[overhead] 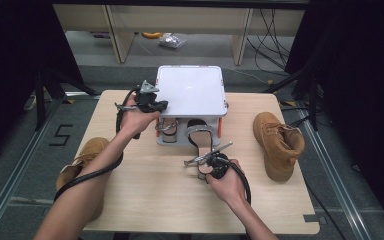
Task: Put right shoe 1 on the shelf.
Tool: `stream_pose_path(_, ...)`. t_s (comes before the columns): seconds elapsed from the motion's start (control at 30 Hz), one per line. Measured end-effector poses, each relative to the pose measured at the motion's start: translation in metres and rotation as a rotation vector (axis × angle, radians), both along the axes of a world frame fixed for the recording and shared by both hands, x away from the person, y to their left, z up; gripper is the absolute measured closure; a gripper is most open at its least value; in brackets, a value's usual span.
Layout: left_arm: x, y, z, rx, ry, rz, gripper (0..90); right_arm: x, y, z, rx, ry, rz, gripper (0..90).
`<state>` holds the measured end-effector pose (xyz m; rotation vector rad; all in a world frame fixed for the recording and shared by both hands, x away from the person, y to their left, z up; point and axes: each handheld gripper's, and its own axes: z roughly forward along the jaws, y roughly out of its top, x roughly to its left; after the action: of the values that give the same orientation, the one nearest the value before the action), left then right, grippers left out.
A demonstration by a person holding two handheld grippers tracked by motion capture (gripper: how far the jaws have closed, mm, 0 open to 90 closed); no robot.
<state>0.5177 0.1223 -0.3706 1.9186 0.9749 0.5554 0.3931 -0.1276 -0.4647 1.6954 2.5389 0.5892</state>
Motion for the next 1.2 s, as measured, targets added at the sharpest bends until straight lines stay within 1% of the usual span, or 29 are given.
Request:
stream_pose_path(0.03,0.000,0.000,0.000,0.001,-0.001,0.000,89.8,0.001,0.001,0.001,0.011,-0.009,0.004,90.0)
stream_pose_path(0.1,0.000,0.000,0.000,0.001,-0.001,0.000,89.8,0.003,0.004,0.003,0.018,-0.012,-0.006,90.0)
stream_pose_path(0.17,0.000,0.000,0.000,0.001,0.000,-0.001,89.8,0.005,0.006,0.005,0.045,-0.035,0.004,90.0)
stream_pose_path(0.2,0.000,0.000,0.000,0.002,0.000,-0.002,89.8,0.007,0.006,0.005,0.044,-0.041,0.001,90.0)
stream_pose_path(0.23,0.000,0.000,0.000,0.002,-0.002,-0.003,89.8,0.007,0.007,0.006,0.037,-0.033,-0.015,90.0)
stream_pose_path(0.27,0.000,0.000,0.000,0.002,-0.002,-0.003,89.8,0.007,0.007,0.006,0.037,-0.033,-0.015,90.0)
stream_pose_path(0.3,0.000,0.000,0.001,0.008,0.005,-0.002,89.8,0.009,0.008,0.007,0.056,-0.046,0.005,90.0)
stream_pose_path(0.37,0.000,0.000,0.000,0.000,-0.002,-0.001,89.8,0.010,0.010,0.006,0.047,-0.040,-0.024,90.0)
stream_pose_path(0.53,0.000,0.000,0.000,0.005,0.002,-0.005,89.8,0.012,0.013,0.008,0.063,-0.055,-0.026,90.0)
stream_pose_path(0.57,0.000,0.000,0.000,0.006,-0.002,-0.002,89.8,0.013,0.015,0.010,0.074,-0.067,-0.035,90.0)
stream_pose_path(0.6,0.000,0.000,0.000,0.005,-0.003,-0.003,89.8,0.014,0.016,0.010,0.079,-0.068,-0.048,90.0)
stream_pose_path(0.63,0.000,0.000,0.001,0.012,0.003,-0.003,89.8,0.016,0.014,0.011,0.082,-0.094,-0.022,90.0)
stream_pose_path(0.67,0.000,0.000,0.001,0.012,0.003,-0.003,89.8,0.018,0.015,0.011,0.072,-0.103,-0.037,90.0)
stream_pose_path(0.7,0.000,-0.001,0.000,0.005,-0.004,-0.003,89.8,0.018,0.015,0.013,0.075,-0.102,-0.048,90.0)
stream_pose_path(0.73,0.000,0.000,0.000,0.006,-0.004,-0.003,89.8,0.019,0.015,0.013,0.085,-0.118,-0.036,90.0)
stream_pose_path(0.77,0.000,0.000,0.000,0.006,-0.002,-0.003,89.8,0.020,0.013,0.013,0.082,-0.153,-0.005,90.0)
stream_pose_path(0.87,0.000,0.000,0.001,0.011,0.003,-0.004,89.8,0.022,0.014,0.015,0.088,-0.156,-0.017,90.0)
stream_pose_path(0.93,0.000,0.000,0.001,0.012,0.002,-0.004,89.8,0.025,0.014,0.016,0.090,-0.179,-0.015,90.0)
stream_pose_path(0.97,0.000,-0.001,0.000,0.008,-0.003,-0.004,89.8,0.025,0.014,0.017,0.094,-0.173,-0.027,90.0)
stream_pose_path(1.0,0.000,-0.001,0.000,0.007,-0.003,-0.004,89.8,0.026,0.013,0.017,0.088,-0.189,-0.017,90.0)
stream_pose_path(1.03,0.000,-0.001,0.000,0.006,-0.003,-0.004,89.8,0.027,0.013,0.018,0.081,-0.188,-0.017,90.0)
stream_pose_path(1.1,0.000,-0.001,0.000,0.007,-0.003,-0.004,89.8,0.028,0.015,0.019,0.093,-0.192,-0.037,90.0)
stream_pose_path(1.13,0.000,-0.001,0.000,0.008,-0.004,-0.004,89.8,0.029,0.014,0.020,0.084,-0.193,-0.037,90.0)
stream_pose_path(1.17,0.000,-0.001,0.000,0.008,-0.004,-0.004,89.8,0.031,0.013,0.019,0.086,-0.217,-0.021,90.0)
stream_pose_path(1.2,0.000,-0.001,0.000,0.008,-0.004,-0.004,89.8,0.031,0.013,0.019,0.086,-0.217,-0.021,90.0)
